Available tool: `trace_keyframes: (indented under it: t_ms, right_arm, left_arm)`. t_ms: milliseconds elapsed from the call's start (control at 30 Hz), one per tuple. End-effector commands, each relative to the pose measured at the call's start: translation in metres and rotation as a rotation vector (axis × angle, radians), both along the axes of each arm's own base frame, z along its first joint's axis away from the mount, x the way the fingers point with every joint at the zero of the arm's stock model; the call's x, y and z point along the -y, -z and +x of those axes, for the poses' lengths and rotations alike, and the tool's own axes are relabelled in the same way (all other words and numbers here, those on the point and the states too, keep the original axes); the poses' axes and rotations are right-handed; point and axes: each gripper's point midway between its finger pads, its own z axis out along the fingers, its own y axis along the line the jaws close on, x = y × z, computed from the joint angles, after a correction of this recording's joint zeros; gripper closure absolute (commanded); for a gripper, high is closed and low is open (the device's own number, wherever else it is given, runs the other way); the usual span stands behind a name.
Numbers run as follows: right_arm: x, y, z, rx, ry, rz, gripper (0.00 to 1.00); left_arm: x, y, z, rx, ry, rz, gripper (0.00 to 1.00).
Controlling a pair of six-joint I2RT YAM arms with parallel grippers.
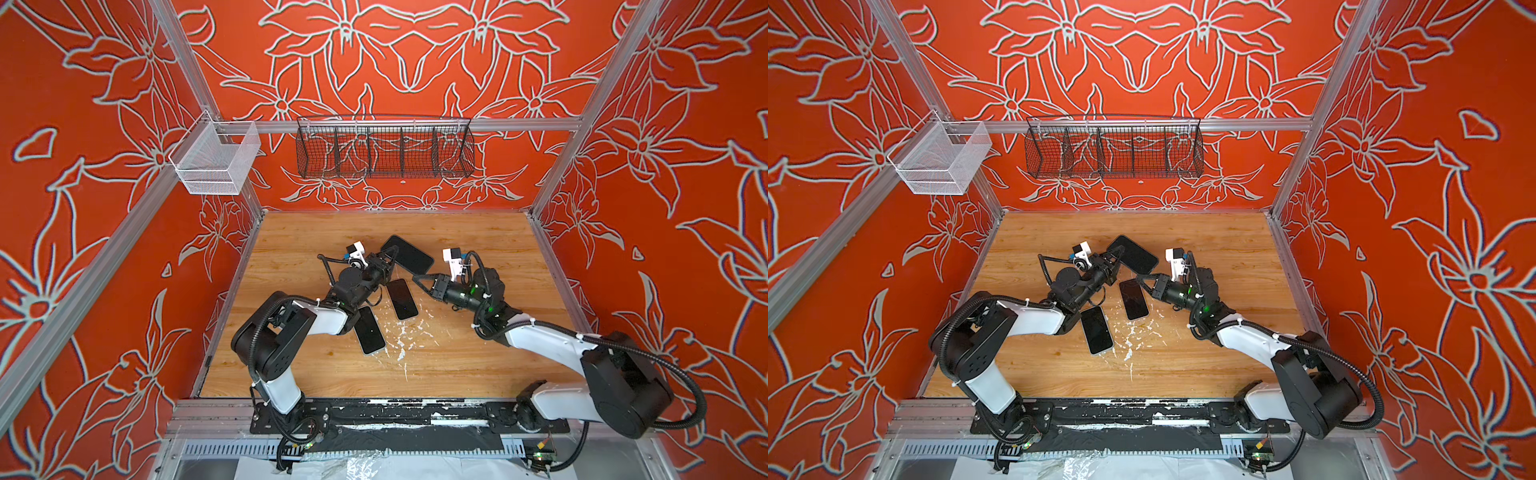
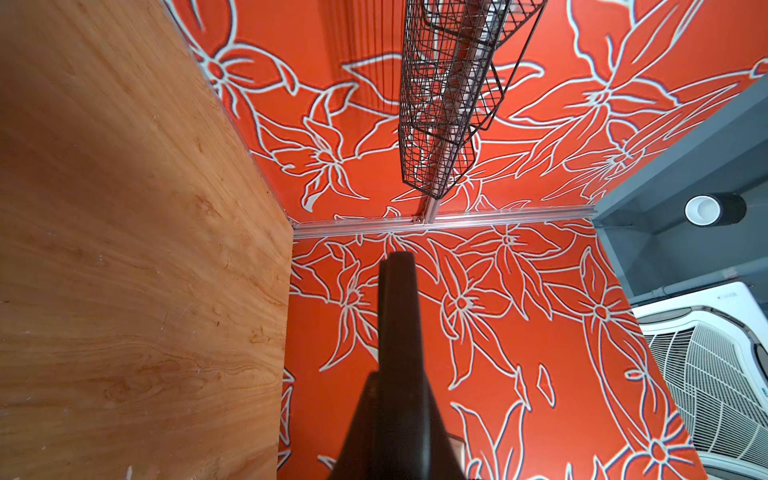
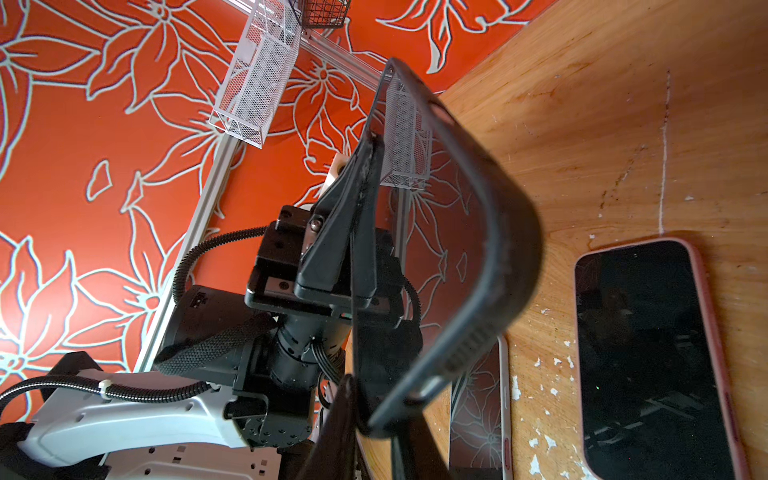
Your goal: Take the phone out of the phone case
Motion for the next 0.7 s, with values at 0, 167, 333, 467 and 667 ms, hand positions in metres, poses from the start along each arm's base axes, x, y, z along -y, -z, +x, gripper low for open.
trace_keyframes:
  t_ms: [0, 167, 333, 467, 667]
  right_arm:
    - [-0.002, -0.004, 0.006, 0.017, 0.02, 0.008, 0.89]
    - [-0.002, 0.0, 0.007, 0.014, 0.022, -0.005, 0.93]
    - [-0.001, 0.007, 0.005, 0.043, 0.019, -0.046, 0.95]
    - [0.0, 0.015, 0.003, 0.076, 0.014, -0.104, 0.96]
    - [0.005, 0.021, 0.002, 0.128, 0.031, -0.14, 0.97]
  left_arm:
    - [0.014, -0.031, -0.011, 0.101, 0.058, -0.068, 1.0]
    - [0.014, -0.032, -0.012, 0.101, 0.057, -0.071, 1.0]
    - [0.014, -0.033, -0.012, 0.087, 0.062, -0.087, 1.0]
    - [0.017, -0.041, -0.015, 0.079, 0.08, -0.134, 1.0]
    - [0.02, -0.056, -0.02, 0.094, 0.096, -0.142, 1.0]
